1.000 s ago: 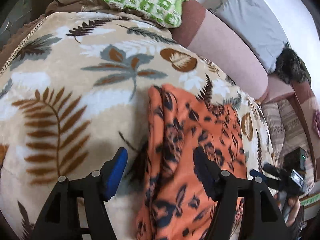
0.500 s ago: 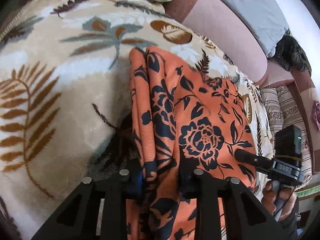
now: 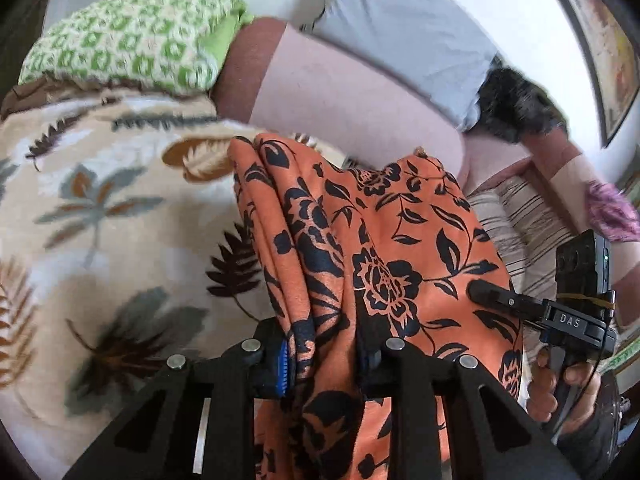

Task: Fold small clothes

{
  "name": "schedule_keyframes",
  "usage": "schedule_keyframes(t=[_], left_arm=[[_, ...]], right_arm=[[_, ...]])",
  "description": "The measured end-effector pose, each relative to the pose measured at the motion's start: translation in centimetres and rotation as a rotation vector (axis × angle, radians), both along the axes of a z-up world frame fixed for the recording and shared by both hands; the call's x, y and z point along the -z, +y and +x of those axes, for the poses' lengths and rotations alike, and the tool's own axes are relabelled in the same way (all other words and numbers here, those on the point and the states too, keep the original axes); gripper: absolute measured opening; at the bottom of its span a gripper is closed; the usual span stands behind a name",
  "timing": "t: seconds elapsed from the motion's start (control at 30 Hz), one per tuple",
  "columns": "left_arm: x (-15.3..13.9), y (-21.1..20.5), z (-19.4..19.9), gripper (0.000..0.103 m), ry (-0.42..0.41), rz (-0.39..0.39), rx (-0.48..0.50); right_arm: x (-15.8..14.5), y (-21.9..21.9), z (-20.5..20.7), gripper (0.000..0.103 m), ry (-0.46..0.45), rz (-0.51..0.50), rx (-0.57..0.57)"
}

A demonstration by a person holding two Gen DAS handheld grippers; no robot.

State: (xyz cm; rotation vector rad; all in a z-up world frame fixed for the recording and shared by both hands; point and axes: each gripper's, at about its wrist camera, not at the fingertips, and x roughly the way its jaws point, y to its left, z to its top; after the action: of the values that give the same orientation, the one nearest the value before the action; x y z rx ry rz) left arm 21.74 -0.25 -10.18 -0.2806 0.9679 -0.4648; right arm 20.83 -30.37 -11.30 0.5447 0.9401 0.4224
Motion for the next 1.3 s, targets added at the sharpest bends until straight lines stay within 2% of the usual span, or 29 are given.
schedule_keyframes(t=[0.03, 0.1, 0.13, 0.17, 0.2, 0.23, 0.3, 0.4, 0.5, 0.53, 0.6, 0.63, 0.67, 0.73, 0.77, 0.83, 0.9, 0.97, 1.03, 1.1, 1.13, 1.17, 1.23, 1.3], left_arm=[[1.5, -0.8, 0.4, 0.029, 0.028, 0.015, 0.002], [5.6, -2.4, 1.6, 0.035, 0.135, 0.076, 0.003], [7.7, -2.9, 1.9, 0.04, 0.189, 0.128, -0.001], [9.5, -2.8, 2.0, 0.057, 0.215, 0.151, -0.014], [9.7, -2.1, 1.7, 0.065, 0.192, 0.145, -0.05], [9.4, -1.4, 1.5, 0.075, 0.181, 0.146, -0.072], [7.9, 0.0, 1.1, 0.075, 0.168, 0.139, -0.095], [4.9, 1.5, 0.1, 0.075, 0.087, 0.151, -0.112], [2.5, 1.7, -1.9, 0.075, 0.027, 0.143, -0.084], [2.3, 1.1, -2.5, 0.075, 0.017, 0.137, -0.063], [2.9, 0.0, -4.0, 0.075, 0.007, 0.178, -0.019], [3.7, -0.9, -4.5, 0.075, 0.006, 0.212, -0.006], [5.2, -1.6, -4.6, 0.075, 0.014, 0.275, 0.003], [8.3, -2.6, -4.1, 0.075, 0.096, 0.389, 0.018], [8.7, -2.4, -4.1, 0.075, 0.114, 0.379, 0.02], [7.5, -1.8, -4.3, 0.075, 0.08, 0.322, -0.011], [6.3, -1.8, -4.3, 0.075, 0.041, 0.311, -0.013], [6.0, -2.0, -4.3, 0.075, 0.035, 0.316, -0.007], [6.2, -2.0, -4.3, 0.075, 0.056, 0.312, -0.007], [6.2, -1.9, -4.4, 0.075, 0.066, 0.309, -0.026], [6.2, -1.7, -4.5, 0.075, 0.071, 0.299, -0.034], [6.1, -1.6, -4.7, 0.075, 0.077, 0.291, -0.04], [6.0, -1.6, -4.9, 0.075, 0.08, 0.282, -0.036], [6.0, -2.2, -4.7, 0.075, 0.068, 0.297, -0.027]], right_arm=[[1.7, -0.7, 0.3, 0.036, 0.032, 0.011, 0.015], [5.8, -2.2, 0.4, 0.039, 0.124, 0.012, 0.066], [8.1, -2.6, 0.5, 0.048, 0.194, -0.003, 0.097], [10.8, -3.2, 0.2, 0.053, 0.292, -0.029, 0.144], [11.5, -3.5, -0.1, 0.063, 0.3, -0.006, 0.159], [11.6, -4.1, -0.8, 0.064, 0.278, 0.031, 0.177], [9.8, -4.5, -1.4, 0.064, 0.229, -0.022, 0.19], [6.2, -4.9, -2.1, 0.064, 0.135, -0.079, 0.203], [2.4, -3.6, -3.4, 0.065, 0.031, 0.005, 0.145], [1.9, -2.7, -3.8, 0.07, 0.022, 0.033, 0.12], [2.8, -1.5, -5.0, 0.076, 0.045, 0.085, 0.058], [3.8, -0.8, -5.2, 0.076, 0.076, 0.088, 0.049], [5.9, -0.5, -5.3, 0.076, 0.145, 0.074, 0.045], [8.6, -0.5, -5.5, 0.076, 0.22, 0.074, 0.075], [8.0, -0.7, -5.7, 0.076, 0.198, 0.096, 0.085], [5.8, -0.3, -4.9, 0.076, 0.164, 0.09, 0.071], [4.1, -0.3, -3.8, 0.076, 0.114, 0.07, 0.058], [3.1, -0.5, -1.2, 0.076, 0.095, 0.061, 0.055], [3.8, -1.0, 2.3, 0.076, 0.09, 0.042, 0.069], [6.7, -1.4, 5.8, 0.076, 0.163, 0.004, 0.096], [8.8, -1.9, 7.2, 0.076, 0.233, 0.008, 0.127], [9.7, -2.8, 7.5, 0.076, 0.249, 0.053, 0.171], [8.4, -3.2, 7.5, 0.076, 0.232, 0.081, 0.205], [6.5, -2.7, 6.7, 0.076, 0.183, 0.081, 0.171]])
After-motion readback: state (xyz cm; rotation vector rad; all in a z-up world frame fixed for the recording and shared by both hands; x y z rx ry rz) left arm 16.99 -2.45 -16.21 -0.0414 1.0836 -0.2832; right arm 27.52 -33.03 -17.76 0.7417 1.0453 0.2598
